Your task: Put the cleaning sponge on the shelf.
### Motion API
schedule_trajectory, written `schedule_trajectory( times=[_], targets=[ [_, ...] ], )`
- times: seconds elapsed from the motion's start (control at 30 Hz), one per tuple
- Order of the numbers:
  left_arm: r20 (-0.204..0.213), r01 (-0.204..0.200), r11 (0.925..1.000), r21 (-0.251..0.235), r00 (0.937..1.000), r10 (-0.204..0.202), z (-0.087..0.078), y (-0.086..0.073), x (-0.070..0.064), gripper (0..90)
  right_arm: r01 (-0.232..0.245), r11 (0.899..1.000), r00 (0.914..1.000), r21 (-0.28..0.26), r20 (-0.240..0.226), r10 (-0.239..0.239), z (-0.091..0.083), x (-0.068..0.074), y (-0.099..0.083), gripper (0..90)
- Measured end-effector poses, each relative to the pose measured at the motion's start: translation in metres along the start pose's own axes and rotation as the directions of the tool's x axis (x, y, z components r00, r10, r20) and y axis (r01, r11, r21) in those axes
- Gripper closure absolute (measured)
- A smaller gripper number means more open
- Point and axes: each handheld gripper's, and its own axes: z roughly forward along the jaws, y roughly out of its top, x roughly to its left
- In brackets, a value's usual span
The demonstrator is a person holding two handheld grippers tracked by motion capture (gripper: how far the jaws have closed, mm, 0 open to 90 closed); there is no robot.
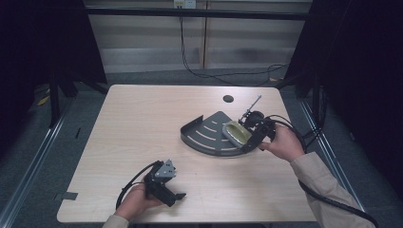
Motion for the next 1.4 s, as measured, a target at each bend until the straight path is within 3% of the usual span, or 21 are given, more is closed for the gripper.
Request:
schedule_trajectory(
  times=[0.43, 1.13, 1.4],
  targets=[
    [0.000, 0.000, 1.0000, 0.000, 1.0000, 0.000, 0.000, 0.000, 0.000, 0.0, 0.025, 1.000, 0.9991, 0.003, -0.035, -0.025, 0.009, 0.011, -0.027, 15.2],
    [-0.003, 0.002, 1.0000, -0.006, 1.0000, -0.002, 0.000, 0.000, 0.000, 0.0, 0.030, 1.000, 0.9984, -0.002, -0.047, -0.030, 0.034, 0.026, -0.069, 14.5],
    [-0.003, 0.002, 1.0000, -0.001, 1.0000, -0.002, 0.000, 0.000, 0.000, 0.0, 0.031, 0.999, 0.9990, -0.013, -0.032, -0.032, 0.045, 0.028, -0.083, 14.7]
  ],
)
